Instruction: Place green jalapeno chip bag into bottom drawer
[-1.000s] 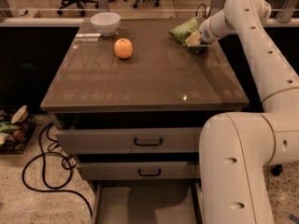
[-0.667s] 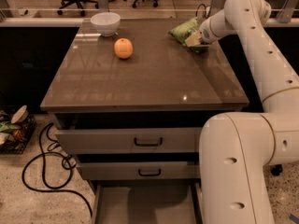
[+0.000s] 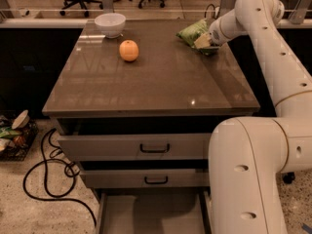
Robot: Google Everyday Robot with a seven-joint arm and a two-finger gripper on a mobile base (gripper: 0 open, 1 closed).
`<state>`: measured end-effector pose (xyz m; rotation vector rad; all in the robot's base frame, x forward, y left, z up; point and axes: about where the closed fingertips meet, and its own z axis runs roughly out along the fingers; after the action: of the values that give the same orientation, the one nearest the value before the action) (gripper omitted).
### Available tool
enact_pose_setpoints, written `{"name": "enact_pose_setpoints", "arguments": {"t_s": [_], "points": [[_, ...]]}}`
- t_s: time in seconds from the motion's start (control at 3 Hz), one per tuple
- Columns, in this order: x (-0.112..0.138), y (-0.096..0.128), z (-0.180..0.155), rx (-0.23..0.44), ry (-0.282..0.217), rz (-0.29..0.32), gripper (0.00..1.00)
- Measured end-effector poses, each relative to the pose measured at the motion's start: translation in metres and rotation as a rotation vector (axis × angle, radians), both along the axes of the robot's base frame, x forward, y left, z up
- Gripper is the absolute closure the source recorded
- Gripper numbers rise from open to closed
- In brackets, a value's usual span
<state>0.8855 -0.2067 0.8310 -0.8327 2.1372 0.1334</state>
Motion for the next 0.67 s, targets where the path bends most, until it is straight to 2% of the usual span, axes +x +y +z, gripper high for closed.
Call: {"name": "enact_pose_setpoints", "arguments": {"t_s": [0.33, 0.67], "points": [[-0.009, -0.004, 0.036, -0.069, -0.030, -0.016, 1.00], [-0.022, -0.002, 0.106, -0.212, -0.118, -0.071, 1.00]]}}
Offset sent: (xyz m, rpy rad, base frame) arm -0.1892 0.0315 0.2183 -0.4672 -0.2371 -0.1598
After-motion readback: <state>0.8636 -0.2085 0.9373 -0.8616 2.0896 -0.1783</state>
